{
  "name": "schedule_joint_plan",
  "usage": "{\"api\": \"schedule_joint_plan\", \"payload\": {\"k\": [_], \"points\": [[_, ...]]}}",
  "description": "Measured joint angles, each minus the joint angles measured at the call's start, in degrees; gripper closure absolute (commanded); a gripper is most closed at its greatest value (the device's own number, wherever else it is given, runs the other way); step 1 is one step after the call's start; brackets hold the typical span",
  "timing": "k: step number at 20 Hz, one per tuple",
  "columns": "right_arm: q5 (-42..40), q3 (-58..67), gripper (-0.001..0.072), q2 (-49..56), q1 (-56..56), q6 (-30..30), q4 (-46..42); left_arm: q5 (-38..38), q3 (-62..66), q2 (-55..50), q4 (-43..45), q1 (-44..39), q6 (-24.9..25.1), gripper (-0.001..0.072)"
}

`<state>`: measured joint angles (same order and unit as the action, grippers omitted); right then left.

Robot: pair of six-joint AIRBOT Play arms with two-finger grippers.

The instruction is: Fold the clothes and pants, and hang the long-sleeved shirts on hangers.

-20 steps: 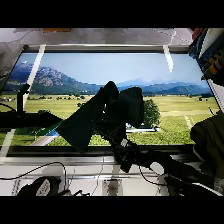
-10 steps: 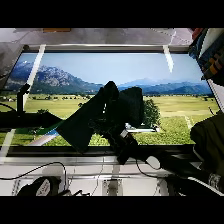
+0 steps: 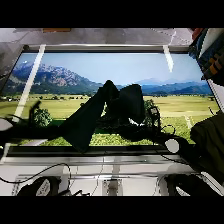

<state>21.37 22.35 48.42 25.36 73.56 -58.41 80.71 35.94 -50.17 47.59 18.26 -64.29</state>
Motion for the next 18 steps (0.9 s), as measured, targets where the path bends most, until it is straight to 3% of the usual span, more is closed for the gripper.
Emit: {"api": "schedule_joint_plan", "payload": {"k": [1,4,5,7,18], "points": [[0.5,0.0,0.0664,-0.4,-0.7,0.1,0.0,-0.6,-3.1,0.0,0.2,0.0,-0.4,0.0016],[1.6,0.0,0.0663,-0.9,-1.8,0.2,0.0,-1.8,-11.3,0.0,0.4,0.0,-2.7,0.0019],[1.7,0.0,0.0664,-1.0,-2.0,0.2,0.0,-2.6,-13.5,0.0,0.5,0.0,-3.2,0.0078],[2.1,0.0,0.0664,-1.1,-2.3,0.3,0.0,-4.7,-16.9,0.0,-0.1,0.0,-4.6,0.0312],[2.6,0.0,0.0663,-1.2,-2.5,0.3,0.0,-14.1,-21.2,-3.0,-4.2,-1.2,-7.3,0.0304]]}}
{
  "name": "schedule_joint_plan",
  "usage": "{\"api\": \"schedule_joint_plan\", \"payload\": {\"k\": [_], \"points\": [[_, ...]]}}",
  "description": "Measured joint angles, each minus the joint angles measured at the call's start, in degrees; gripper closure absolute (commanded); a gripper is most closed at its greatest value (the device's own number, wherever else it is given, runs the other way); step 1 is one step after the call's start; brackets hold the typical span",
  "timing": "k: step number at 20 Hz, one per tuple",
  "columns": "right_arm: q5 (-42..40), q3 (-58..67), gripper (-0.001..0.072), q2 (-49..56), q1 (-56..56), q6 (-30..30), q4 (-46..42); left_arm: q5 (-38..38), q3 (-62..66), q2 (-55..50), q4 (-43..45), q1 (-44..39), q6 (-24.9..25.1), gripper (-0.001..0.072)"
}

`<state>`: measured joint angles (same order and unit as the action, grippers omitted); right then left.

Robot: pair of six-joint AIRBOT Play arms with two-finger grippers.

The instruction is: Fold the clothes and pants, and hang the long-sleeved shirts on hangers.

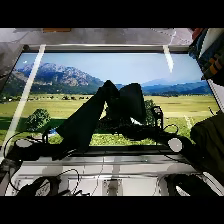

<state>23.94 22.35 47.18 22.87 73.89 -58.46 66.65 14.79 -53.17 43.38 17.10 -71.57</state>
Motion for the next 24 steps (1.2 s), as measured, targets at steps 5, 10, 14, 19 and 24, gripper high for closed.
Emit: {"api": "schedule_joint_plan", "payload": {"k": [5,10,14,19,24], "points": [[0.0,0.0,0.0664,0.0,0.0,0.0,0.0,-5.9,0.0,-4.1,-2.3,-8.2,-0.1,0.0229],[-0.1,0.0,0.0665,0.0,0.0,0.0,-0.2,-17.7,0.1,-5.5,-7.6,-14.5,0.0,0.0689],[-1.1,2.5,0.0666,0.0,-2.0,0.0,-3.5,-25.9,5.4,-5.7,-10.8,-15.6,0.0,0.0691],[-1.5,14.1,0.0667,0.2,-15.6,0.0,-8.7,-35.7,23.6,-5.8,-9.5,-11.3,0.0,0.0692],[0.4,29.5,0.0666,0.8,-31.3,0.0,-10.3,-39.9,41.4,-5.7,-7.6,-1.5,0.0,0.0691]]}}
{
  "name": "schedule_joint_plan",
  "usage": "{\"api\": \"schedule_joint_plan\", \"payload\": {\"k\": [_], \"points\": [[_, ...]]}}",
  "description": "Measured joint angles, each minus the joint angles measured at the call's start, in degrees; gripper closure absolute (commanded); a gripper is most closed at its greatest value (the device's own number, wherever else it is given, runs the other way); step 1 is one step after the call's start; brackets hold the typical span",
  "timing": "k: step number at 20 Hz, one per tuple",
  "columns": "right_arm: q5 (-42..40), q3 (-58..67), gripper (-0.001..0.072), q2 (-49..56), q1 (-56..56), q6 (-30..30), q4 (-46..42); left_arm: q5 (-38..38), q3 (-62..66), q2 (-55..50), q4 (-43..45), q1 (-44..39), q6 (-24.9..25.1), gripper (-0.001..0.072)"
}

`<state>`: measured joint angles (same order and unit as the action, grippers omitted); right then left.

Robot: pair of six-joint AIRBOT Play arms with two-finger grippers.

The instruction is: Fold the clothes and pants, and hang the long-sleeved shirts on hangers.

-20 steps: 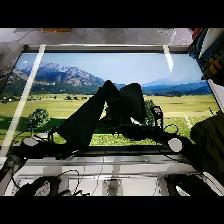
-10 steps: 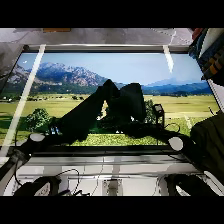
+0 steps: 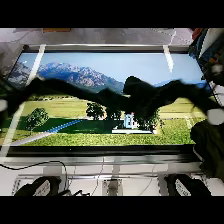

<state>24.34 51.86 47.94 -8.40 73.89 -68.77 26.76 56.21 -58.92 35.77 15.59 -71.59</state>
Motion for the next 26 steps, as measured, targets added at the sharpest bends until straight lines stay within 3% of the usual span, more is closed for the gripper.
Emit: {"api": "schedule_joint_plan", "payload": {"k": [3,6,12,16,22,26], "points": [[1.3,5.2,0.0666,0.1,-6.8,-0.1,-0.3,-0.6,4.6,0.3,3.8,5.4,0.0,0.069],[6.4,7.2,0.0665,0.5,-11.6,-2.2,-0.7,3.5,6.2,0.5,10.8,9.1,0.0,0.069],[23.6,7.2,0.0666,4.1,-16.9,-8.4,-3.7,15.7,6.3,-0.6,29.2,12.0,0.0,0.0691],[34.2,5.3,0.0665,9.6,-17.7,-6.1,-5.1,22.1,2.2,-1.5,37.8,12.4,-0.3,0.0691],[47.9,2.9,0.0666,19.3,-18.0,0.5,-4.5,25.3,-6.8,-2.3,47.6,12.5,-6.1,0.0692],[49.9,3.7,0.0666,22.2,-18.0,-1.1,4.9,22.5,-7.6,-2.8,49.5,12.5,-11.5,0.0695]]}}
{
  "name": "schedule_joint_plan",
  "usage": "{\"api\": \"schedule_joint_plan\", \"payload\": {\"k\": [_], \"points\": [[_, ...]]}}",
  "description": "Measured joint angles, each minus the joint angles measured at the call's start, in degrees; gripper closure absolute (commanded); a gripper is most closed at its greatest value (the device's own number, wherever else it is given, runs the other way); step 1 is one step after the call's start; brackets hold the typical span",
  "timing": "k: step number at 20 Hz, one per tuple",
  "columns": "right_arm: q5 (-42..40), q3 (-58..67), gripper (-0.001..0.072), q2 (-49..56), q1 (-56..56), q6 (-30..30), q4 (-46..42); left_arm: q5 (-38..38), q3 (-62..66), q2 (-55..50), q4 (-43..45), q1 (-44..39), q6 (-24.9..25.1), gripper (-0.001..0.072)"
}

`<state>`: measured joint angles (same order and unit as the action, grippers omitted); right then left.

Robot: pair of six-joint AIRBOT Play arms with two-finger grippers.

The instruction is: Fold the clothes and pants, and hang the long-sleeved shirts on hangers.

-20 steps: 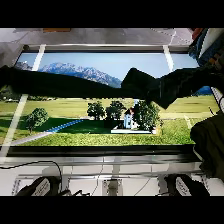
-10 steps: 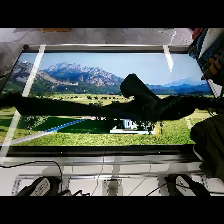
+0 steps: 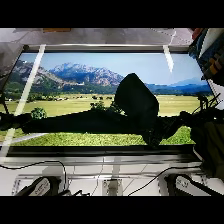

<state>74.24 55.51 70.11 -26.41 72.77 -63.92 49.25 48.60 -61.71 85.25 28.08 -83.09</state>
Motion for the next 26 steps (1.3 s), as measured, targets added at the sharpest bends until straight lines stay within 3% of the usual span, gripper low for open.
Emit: {"api": "schedule_joint_plan", "payload": {"k": [3,6,9,11,14,19,26], "points": [[-6.2,3.8,0.0668,0.7,0.0,-0.9,12.3,-5.9,5.1,-0.5,0.5,0.0,-6.7,0.0697],[-17.7,11.6,0.0669,1.4,0.1,1.7,26.4,-12.2,17.1,-3.3,0.7,-0.3,-13.8,0.0698],[-26.3,23.0,0.0669,3.0,-0.1,5.7,31.0,-13.1,33.7,-8.3,0.8,-1.7,-17.1,0.0697],[-26.0,28.9,0.0668,4.4,-0.6,13.2,24.7,-7.5,40.7,-11.4,1.2,-2.0,-16.4,0.0696],[-14.0,32.9,0.0667,7.0,-1.3,22.3,9.7,5.6,44.1,-16.3,2.8,-1.7,-11.6,0.0696],[3.8,33.5,0.0668,9.6,-1.7,21.2,-3.1,19.7,39.6,-21.7,5.3,-1.0,-5.0,0.0695],[0.5,10.5,0.0668,-3.0,-1.8,18.9,-7.6,19.9,26.2,-17.1,9.8,3.0,-5.7,0.0694]]}}
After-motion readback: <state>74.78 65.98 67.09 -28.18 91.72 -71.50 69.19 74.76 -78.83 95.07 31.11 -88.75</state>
